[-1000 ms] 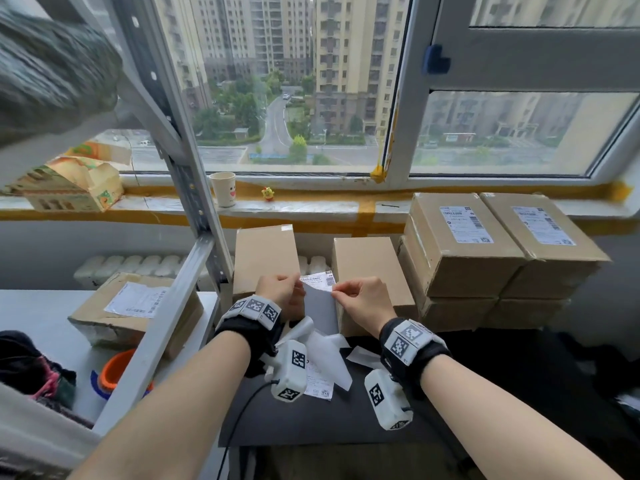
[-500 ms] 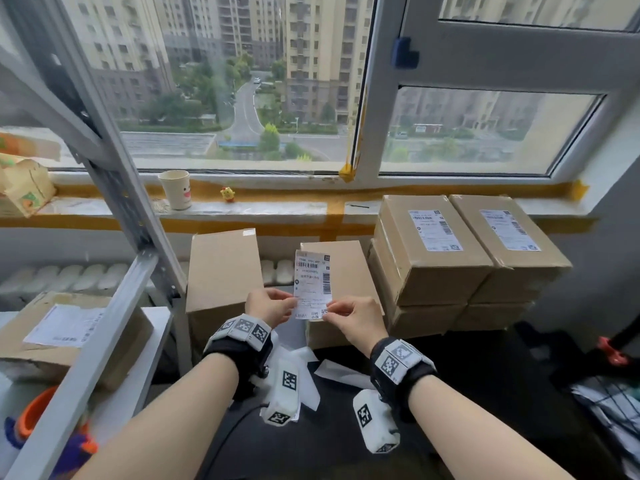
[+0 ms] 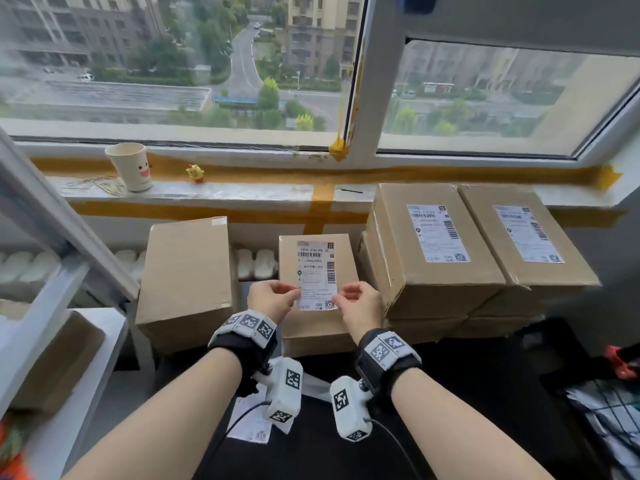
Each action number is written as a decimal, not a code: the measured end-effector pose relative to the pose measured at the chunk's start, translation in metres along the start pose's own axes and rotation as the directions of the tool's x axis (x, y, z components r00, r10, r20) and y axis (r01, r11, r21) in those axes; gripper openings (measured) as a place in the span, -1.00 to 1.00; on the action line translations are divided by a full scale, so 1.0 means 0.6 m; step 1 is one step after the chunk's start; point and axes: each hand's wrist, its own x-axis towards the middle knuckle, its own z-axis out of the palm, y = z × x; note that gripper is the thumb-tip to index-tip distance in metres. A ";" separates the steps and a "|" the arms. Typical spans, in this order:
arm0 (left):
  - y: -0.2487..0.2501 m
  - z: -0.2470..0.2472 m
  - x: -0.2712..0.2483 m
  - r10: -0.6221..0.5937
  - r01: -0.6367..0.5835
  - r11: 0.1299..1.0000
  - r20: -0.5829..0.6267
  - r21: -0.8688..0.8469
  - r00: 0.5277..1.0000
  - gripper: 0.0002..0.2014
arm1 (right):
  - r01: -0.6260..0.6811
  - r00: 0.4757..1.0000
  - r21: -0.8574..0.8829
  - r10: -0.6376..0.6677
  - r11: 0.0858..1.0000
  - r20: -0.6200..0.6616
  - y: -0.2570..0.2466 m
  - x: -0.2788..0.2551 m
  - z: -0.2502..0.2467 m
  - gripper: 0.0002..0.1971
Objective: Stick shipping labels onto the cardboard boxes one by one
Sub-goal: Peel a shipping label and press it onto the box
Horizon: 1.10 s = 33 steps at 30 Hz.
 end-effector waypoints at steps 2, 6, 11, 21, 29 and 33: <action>-0.003 0.010 0.013 -0.009 0.010 0.999 -0.013 0.039 1.000 -0.81 | -0.014 1.000 -0.016 0.014 1.000 -0.022 0.006 0.012 0.004 -0.81; -0.002 0.024 0.023 -0.030 0.033 0.996 -0.035 0.083 0.999 -0.85 | -0.031 0.998 -0.054 0.027 0.998 -0.063 0.013 0.027 0.006 -0.85; 0.004 0.030 0.022 -0.026 0.036 0.990 -0.072 0.136 0.997 -0.87 | -0.025 0.997 -0.127 0.016 0.992 -0.070 0.008 0.031 0.008 -0.87; 0.004 0.031 0.024 -0.019 0.036 0.971 -0.071 0.235 0.997 -0.81 | -0.028 0.999 -0.222 0.019 0.975 -0.042 -0.002 0.030 0.009 -0.86; 0.011 0.032 0.024 -0.020 0.045 0.956 -0.086 0.289 0.996 -0.77 | 0.000 1.000 -0.278 0.000 0.961 0.001 -0.006 0.028 0.004 -0.84; 0.011 0.034 0.027 -0.021 0.048 0.948 -0.089 0.314 0.996 -0.77 | 0.006 1.000 -0.296 -0.002 0.955 0.011 -0.009 0.029 0.002 -0.83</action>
